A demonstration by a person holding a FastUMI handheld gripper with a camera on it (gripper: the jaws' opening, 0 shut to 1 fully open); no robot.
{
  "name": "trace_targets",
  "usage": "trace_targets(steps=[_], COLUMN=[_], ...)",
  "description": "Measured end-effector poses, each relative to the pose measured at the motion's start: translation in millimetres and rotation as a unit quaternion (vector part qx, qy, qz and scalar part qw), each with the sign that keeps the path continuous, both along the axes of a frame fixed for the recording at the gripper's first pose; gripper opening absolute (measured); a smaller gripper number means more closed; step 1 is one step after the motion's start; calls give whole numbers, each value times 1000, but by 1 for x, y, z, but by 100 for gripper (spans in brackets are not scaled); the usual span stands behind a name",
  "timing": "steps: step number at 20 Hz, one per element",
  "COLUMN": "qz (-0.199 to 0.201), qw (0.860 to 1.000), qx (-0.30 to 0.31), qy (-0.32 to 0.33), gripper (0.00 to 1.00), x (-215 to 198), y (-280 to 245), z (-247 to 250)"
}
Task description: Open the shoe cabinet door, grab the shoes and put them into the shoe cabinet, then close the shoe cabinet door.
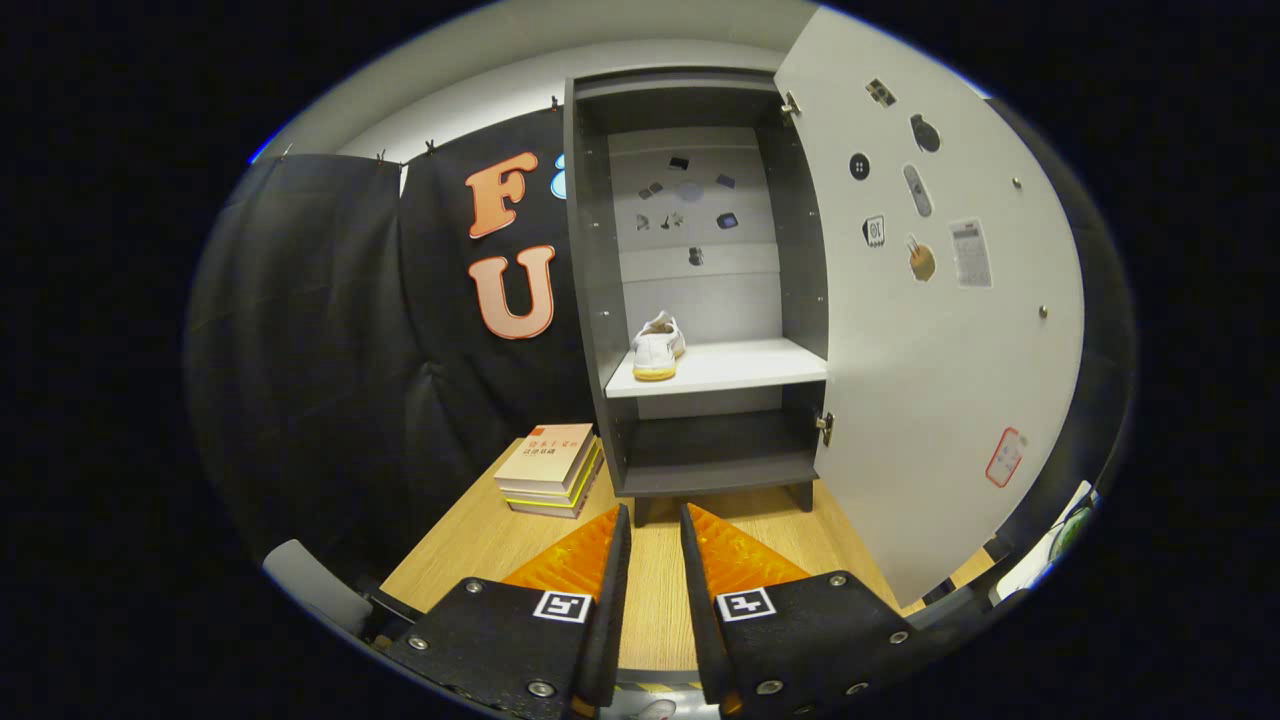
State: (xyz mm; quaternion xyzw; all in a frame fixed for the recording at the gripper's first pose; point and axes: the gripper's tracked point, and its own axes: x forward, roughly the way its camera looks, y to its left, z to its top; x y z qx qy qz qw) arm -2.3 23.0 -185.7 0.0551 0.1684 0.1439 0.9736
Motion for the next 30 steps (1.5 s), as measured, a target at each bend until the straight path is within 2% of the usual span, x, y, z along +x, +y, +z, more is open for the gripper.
trace_targets(steps=[8,17,23,26,30], qz=[19,30,41,43,36], qw=[995,980,970,970,973], qx=[-5,-14,-9,6,7], qy=[96,198,238,238,226], gripper=[32,35,37,37,24], x=[16,38,57,72,92], y=[1,-2,6,15,22], z=[-108,-239,-292,-305,-317])
